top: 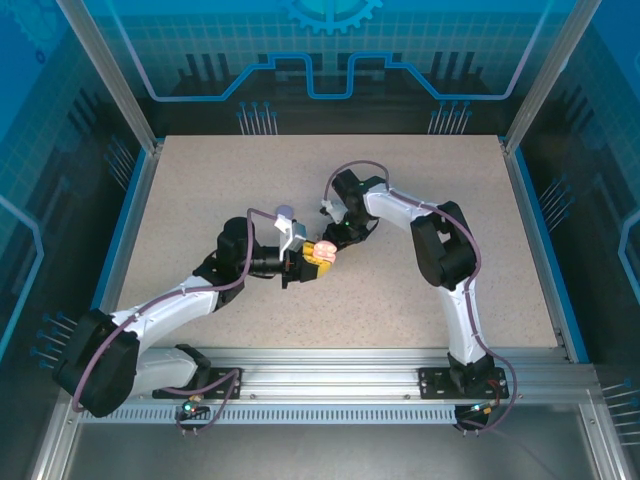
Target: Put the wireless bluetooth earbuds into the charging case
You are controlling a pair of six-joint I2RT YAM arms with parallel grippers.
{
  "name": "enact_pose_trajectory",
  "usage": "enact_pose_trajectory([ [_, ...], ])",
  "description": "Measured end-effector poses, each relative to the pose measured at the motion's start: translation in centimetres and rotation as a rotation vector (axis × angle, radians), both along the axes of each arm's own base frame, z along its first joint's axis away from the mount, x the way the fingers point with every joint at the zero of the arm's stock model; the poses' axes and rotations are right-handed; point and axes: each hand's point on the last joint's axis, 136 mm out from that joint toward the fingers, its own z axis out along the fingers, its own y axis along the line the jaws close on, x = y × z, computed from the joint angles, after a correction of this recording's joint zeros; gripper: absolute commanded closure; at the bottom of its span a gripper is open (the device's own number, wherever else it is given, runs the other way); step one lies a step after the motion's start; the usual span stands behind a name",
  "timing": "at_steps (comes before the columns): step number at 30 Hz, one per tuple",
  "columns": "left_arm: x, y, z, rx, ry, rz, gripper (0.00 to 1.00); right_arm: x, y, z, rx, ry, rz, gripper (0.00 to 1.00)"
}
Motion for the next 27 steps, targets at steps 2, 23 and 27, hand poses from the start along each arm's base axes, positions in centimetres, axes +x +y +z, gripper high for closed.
enact_pose_trajectory([
  [2,0.0,0.0,0.1,-0.001,-0.002,0.000,0.89,0.1,-0.1,-0.1,-0.008,-0.002,-0.009,0.49],
  [23,0.0,0.0,0.4,0.001,-0.002,0.000,0.89,1.5,-0.3,0.2,-0.111,-0.082,0.054,0.52],
  [27,0.0,0.0,0.3,0.003,0.002,0.000,0.89,1.3,-0.1,-0.2,-0.135,-0.085,0.085,0.54],
])
